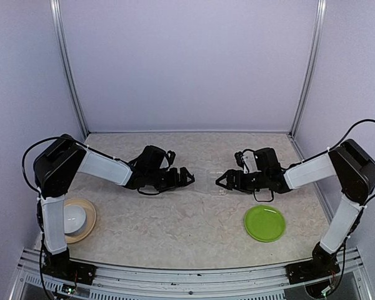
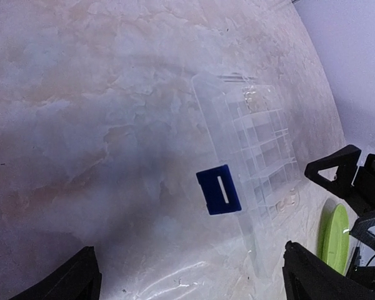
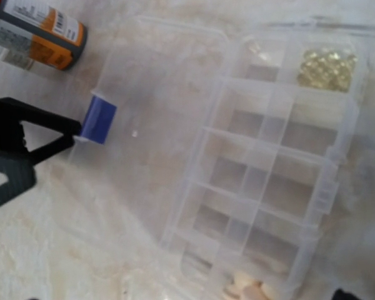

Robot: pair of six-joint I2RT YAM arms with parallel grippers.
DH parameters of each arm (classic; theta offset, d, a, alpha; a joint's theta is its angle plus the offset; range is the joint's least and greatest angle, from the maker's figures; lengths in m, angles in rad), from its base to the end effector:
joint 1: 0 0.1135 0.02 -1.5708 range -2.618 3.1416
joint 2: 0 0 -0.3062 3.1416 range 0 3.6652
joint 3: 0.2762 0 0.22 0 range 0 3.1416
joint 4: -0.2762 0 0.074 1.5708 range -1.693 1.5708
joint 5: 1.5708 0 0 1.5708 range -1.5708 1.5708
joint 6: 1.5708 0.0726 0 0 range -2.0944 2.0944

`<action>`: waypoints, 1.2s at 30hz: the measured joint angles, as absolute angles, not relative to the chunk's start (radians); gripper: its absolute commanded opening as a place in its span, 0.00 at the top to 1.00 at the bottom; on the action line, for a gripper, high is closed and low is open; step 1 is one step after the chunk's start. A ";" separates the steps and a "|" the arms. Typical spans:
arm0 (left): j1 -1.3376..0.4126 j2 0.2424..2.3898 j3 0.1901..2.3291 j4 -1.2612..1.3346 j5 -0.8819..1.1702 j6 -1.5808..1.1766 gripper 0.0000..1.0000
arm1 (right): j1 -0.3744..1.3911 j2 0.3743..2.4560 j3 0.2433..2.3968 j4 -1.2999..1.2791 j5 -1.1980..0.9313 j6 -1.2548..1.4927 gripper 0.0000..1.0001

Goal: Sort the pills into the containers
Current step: Close the lid of the pill container.

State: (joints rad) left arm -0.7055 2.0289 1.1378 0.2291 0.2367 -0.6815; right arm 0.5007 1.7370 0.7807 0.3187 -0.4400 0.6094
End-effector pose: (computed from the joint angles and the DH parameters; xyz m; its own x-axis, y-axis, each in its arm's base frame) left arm 0.3309 -0.3042 0.1723 -0.8492 -0.0811 -0.5218 0.3041 0.7327 -0.6088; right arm 0.2957 0.1970 0.1940 -0.8486 0.1259 -0.5138 -0.3034 0.6797 0.6678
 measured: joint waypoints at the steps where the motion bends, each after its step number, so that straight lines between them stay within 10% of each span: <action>1: -0.706 2.033 1.138 0.237 0.240 -0.684 0.01 | 0.501 1.746 0.783 0.320 -0.441 0.609 0.00; 36: -0.694 2.152 1.232 0.495 0.488 -0.752 0.01 | 0.498 1.826 0.812 0.419 -0.525 0.596 0.00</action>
